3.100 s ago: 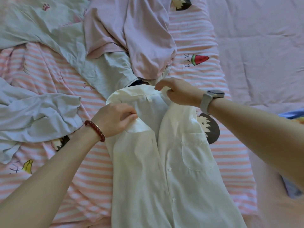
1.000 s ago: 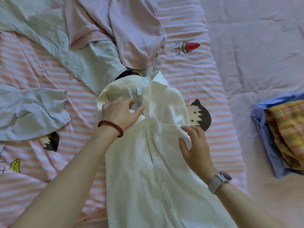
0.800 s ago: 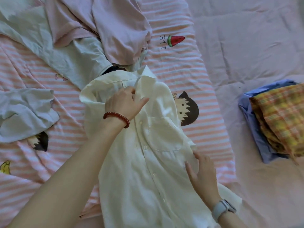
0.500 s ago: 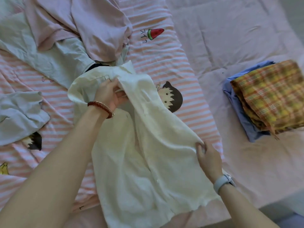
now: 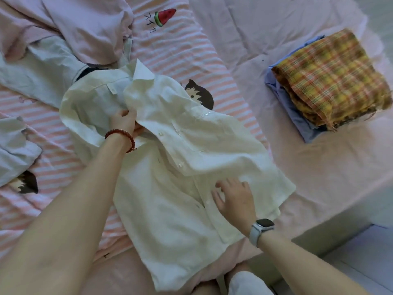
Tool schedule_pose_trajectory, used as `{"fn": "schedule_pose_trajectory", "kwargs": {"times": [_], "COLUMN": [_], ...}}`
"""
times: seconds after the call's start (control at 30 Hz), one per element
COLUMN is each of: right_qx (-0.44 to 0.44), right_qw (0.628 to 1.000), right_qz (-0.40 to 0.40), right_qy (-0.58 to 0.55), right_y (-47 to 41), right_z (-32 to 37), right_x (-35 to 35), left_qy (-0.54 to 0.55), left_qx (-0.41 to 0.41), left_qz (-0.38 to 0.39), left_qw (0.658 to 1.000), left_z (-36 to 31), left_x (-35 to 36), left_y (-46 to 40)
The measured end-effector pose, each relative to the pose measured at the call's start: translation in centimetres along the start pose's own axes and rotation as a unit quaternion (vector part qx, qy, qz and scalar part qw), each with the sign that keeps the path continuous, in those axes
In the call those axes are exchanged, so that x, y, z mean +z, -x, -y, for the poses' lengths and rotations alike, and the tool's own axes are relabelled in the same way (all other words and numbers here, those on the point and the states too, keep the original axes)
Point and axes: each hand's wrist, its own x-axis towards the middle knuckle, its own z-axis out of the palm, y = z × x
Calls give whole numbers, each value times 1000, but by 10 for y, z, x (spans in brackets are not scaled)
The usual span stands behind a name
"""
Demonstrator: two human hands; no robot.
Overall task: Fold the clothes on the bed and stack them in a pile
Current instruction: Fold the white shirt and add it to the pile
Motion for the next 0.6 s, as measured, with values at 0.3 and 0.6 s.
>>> {"fn": "schedule_pose_trajectory", "kwargs": {"times": [0.3,0.6], "right_qx": [210,303], "right_qw": [956,943], "right_qz": [200,-60], "right_qy": [49,-128], "right_y": [55,33], "right_z": [16,-12], "right_x": [68,1], "left_qy": [-23,76], "left_qx": [40,90], "left_qz": [-3,54], "left_qw": [999,992], "left_z": [16,-8], "left_x": [-5,3], "left_y": [7,31]}}
